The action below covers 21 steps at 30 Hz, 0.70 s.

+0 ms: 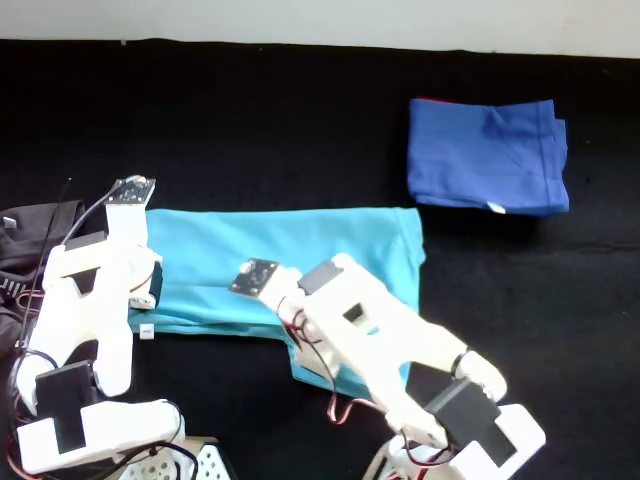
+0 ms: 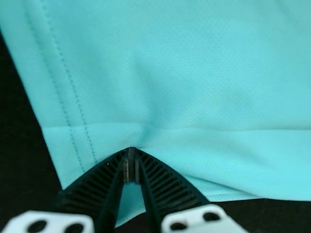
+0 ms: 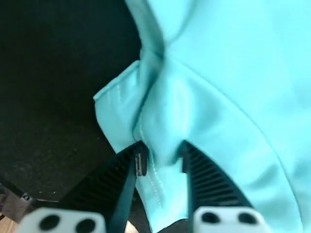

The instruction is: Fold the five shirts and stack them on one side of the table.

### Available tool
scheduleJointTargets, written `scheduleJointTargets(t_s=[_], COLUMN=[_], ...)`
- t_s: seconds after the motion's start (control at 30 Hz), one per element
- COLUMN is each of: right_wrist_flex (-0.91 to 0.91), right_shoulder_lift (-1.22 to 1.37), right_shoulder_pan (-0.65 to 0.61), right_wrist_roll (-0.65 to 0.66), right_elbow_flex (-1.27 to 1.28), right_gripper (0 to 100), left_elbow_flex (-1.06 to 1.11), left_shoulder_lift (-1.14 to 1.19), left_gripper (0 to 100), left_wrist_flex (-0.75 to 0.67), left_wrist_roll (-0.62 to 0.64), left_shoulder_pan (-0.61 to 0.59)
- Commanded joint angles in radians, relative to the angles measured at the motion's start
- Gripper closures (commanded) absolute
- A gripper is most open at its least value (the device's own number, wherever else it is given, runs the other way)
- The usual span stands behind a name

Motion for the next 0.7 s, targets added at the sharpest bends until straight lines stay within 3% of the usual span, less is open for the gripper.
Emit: scheduleJointTargets(t_s=[0.0, 0.4, 0.67], right_wrist_flex=[-0.005, 0.226, 0.272], right_shoulder_lift=[0.001, -0.001, -0.001], right_shoulder_pan=[0.019, 0.013, -0.056], right_wrist_roll=[-0.011, -0.012, -0.009], right_elbow_flex=[-0.042, -0.243, -0.185], right_gripper=[98.4, 99.3, 99.3], left_elbow_flex=[0.001, 0.001, 0.001], left_shoulder_lift=[-0.001, -0.001, -0.001], left_gripper=[99, 99, 99], left_wrist_flex=[-0.041, -0.041, -0.041], left_wrist_roll=[-0.009, -0.009, -0.009], left_shoulder_pan=[-0.012, -0.012, -0.012])
